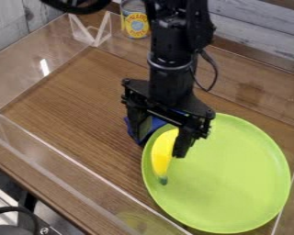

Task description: Remove the banana from inside the green plate and put it on the table

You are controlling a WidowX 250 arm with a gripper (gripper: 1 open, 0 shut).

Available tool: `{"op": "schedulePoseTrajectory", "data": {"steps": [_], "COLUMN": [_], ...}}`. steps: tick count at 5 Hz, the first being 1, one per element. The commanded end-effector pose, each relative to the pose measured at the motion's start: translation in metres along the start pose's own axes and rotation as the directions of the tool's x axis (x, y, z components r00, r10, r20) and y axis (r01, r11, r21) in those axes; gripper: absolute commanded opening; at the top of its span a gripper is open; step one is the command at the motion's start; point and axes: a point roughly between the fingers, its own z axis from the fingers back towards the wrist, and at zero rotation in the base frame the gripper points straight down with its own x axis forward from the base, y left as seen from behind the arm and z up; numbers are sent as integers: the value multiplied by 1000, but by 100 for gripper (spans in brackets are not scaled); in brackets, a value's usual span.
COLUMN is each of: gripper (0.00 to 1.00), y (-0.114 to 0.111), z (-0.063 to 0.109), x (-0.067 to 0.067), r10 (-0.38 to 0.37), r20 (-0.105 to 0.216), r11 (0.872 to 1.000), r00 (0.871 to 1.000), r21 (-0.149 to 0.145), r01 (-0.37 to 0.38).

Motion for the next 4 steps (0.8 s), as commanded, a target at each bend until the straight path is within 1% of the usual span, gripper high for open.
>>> {"op": "schedulePoseTrajectory", "data": {"steps": [1, 4], "gripper": [100, 100], "y": [-3, -3], "z": [1, -14], "x": [1, 1], "r10": [-15, -11], "r20": [31, 20], "r11": [1000, 999], "r00": [999, 1000], "r21": [-15, -39], "r01": [16, 12]}}
